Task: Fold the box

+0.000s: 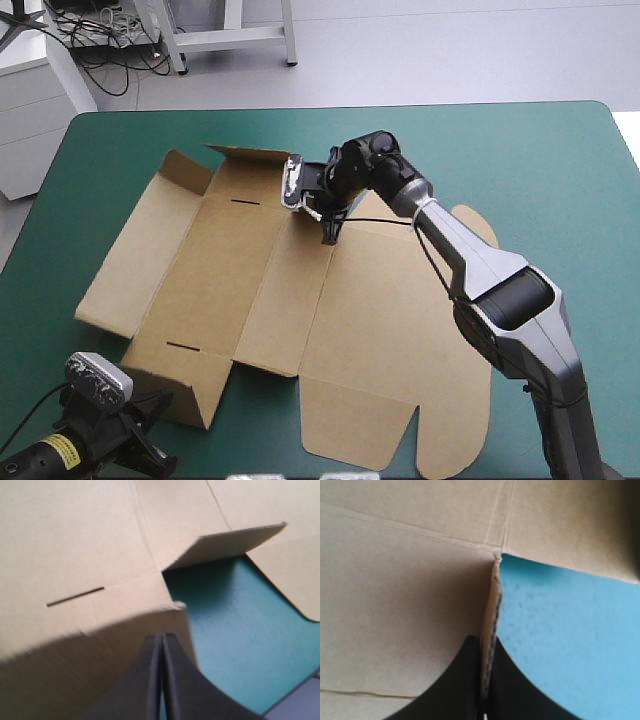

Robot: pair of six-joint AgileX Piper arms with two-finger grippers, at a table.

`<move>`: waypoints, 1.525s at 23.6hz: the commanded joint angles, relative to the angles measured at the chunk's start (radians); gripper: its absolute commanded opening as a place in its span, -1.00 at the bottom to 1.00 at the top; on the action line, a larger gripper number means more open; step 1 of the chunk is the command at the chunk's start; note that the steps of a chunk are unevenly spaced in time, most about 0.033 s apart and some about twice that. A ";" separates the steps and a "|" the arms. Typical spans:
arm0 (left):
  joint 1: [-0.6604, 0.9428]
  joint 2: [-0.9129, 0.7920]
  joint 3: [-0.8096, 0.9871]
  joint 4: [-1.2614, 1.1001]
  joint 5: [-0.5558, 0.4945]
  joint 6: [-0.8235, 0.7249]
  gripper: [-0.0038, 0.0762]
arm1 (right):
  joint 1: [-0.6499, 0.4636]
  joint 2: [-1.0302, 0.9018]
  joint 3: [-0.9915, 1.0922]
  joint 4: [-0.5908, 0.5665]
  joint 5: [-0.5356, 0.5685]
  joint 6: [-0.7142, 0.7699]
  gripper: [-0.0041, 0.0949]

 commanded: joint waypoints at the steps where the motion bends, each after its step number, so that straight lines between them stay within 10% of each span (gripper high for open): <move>1: 0.001 0.011 -0.027 -0.022 -0.045 -0.010 -0.93 | 0.038 -0.048 -0.036 -0.001 -0.067 -0.058 -0.96; 12: 0.001 0.011 -0.027 -0.022 -0.045 -0.010 -0.93 | 0.048 -0.014 -0.036 0.023 -0.124 -0.023 -0.89; 19: 0.001 0.011 -0.027 -0.022 -0.045 -0.010 -0.93 | 0.044 -0.035 -0.036 0.001 -0.202 0.045 0.22; 26: 0.001 0.011 -0.027 -0.022 -0.045 -0.010 -0.93 | -0.069 -0.205 -0.034 0.001 -0.188 0.072 0.16; 32: 0.001 0.011 -0.027 -0.021 -0.045 -0.010 -0.93 | -0.268 -0.397 -0.034 -0.212 -0.051 0.524 0.13; 36: 0.001 0.011 -0.027 -0.021 -0.045 -0.010 -0.93 | -0.407 -0.475 -0.018 -0.209 0.007 0.622 -0.26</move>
